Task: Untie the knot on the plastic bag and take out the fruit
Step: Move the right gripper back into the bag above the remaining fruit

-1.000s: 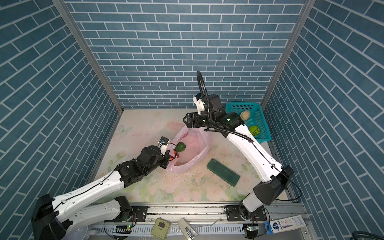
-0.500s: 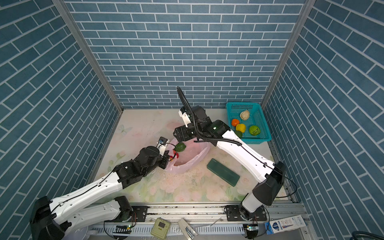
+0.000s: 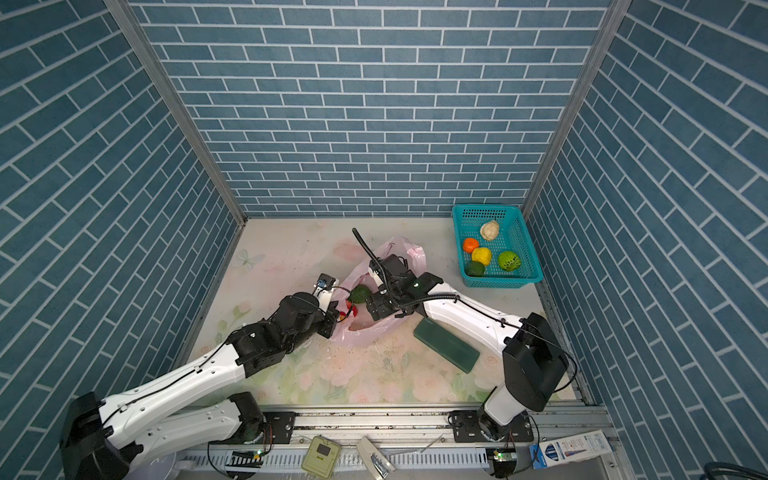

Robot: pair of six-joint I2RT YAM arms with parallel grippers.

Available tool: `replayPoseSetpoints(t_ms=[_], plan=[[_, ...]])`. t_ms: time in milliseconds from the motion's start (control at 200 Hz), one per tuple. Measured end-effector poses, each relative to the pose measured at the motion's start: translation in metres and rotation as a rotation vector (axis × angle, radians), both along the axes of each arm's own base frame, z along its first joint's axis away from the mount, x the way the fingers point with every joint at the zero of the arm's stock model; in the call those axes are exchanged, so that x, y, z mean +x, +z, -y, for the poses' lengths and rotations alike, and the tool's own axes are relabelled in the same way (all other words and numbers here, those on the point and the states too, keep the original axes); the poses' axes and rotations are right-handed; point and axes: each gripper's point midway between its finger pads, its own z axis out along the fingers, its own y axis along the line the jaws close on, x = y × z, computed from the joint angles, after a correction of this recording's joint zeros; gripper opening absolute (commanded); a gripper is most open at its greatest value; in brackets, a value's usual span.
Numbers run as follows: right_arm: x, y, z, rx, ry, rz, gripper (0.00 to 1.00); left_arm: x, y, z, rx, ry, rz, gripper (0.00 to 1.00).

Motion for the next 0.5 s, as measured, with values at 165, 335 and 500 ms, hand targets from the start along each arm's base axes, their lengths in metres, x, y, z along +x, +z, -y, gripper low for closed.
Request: replayPoseSetpoints(t_ms=[165,335,500], plan=[[-0.022,-0.034,0.022,-0.069,-0.013,-0.057,0.79,0.002,-0.001,0.002,-0.002,0.001,0.002,0.00],[-0.054,-0.046,0.025,-0.086,-0.012,-0.096,0.79,0.003,0.000,0.002,-0.006,0.004,0.005,0.00],[-0.079,-0.054,0.014,-0.085,0.000,-0.128,0.81,0.004,-0.001,0.000,-0.004,0.010,0.003,0.00]])
